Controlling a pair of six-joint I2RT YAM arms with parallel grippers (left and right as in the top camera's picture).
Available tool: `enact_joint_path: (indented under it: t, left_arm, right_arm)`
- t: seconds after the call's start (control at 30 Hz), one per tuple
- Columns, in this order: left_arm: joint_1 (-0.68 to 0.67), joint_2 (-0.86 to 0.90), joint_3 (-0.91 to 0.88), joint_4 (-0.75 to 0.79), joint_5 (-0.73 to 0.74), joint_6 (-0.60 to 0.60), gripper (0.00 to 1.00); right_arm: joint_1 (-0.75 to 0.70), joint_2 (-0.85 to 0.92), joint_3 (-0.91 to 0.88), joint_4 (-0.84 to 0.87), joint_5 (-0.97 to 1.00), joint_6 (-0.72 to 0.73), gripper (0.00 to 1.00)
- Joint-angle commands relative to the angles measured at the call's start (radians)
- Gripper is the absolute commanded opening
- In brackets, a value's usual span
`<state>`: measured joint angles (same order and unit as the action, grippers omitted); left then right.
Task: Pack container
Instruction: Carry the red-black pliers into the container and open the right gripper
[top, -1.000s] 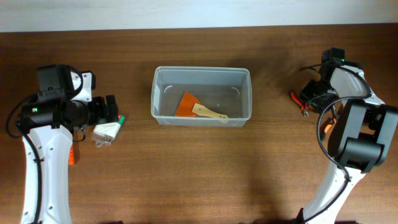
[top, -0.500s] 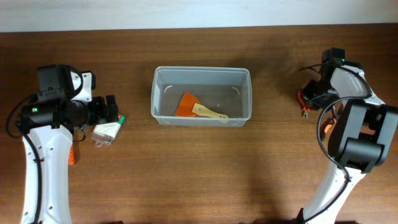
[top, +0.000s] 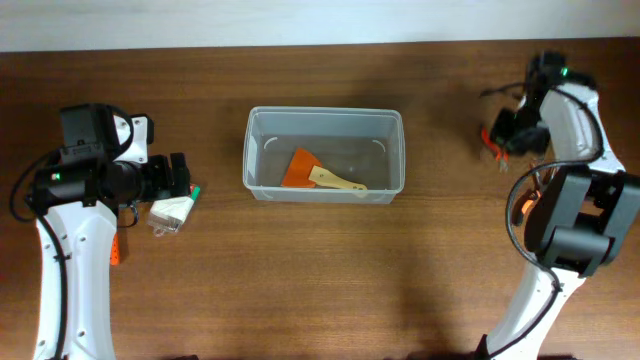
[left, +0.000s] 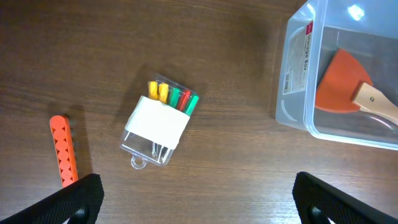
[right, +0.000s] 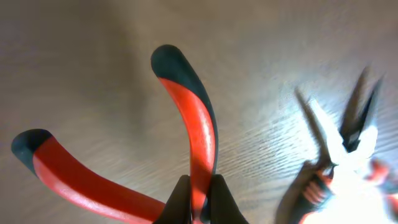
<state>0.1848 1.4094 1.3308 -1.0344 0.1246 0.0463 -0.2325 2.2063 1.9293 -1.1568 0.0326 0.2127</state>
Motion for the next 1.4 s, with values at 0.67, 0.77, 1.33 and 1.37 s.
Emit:
enact_joint_path:
  t: [0.67,0.77,1.33,1.37]
  left_arm:
    - [0.003,0.005,-0.004,0.006,0.014,0.015,0.99]
    - [0.003,0.005,-0.004,0.007,0.014,0.015,0.99]
    - [0.003,0.005,-0.004,0.010,0.014,0.015,0.99]
    - [0.003,0.005,-0.004,0.011,0.014,0.015,0.99]
  right_arm:
    - [0.606,-0.018,0.170,-0.133,-0.162,-0.949,0.04]
    - [0.620,0.025,0.124,-0.117,-0.182,-0.949,0.04]
    - [0.546,0.005,0.217,-0.150,-0.199,-0.810,0.50]
    - [0.535,-0.013,0.261,-0.172,-0.177,-0.776,0.51]
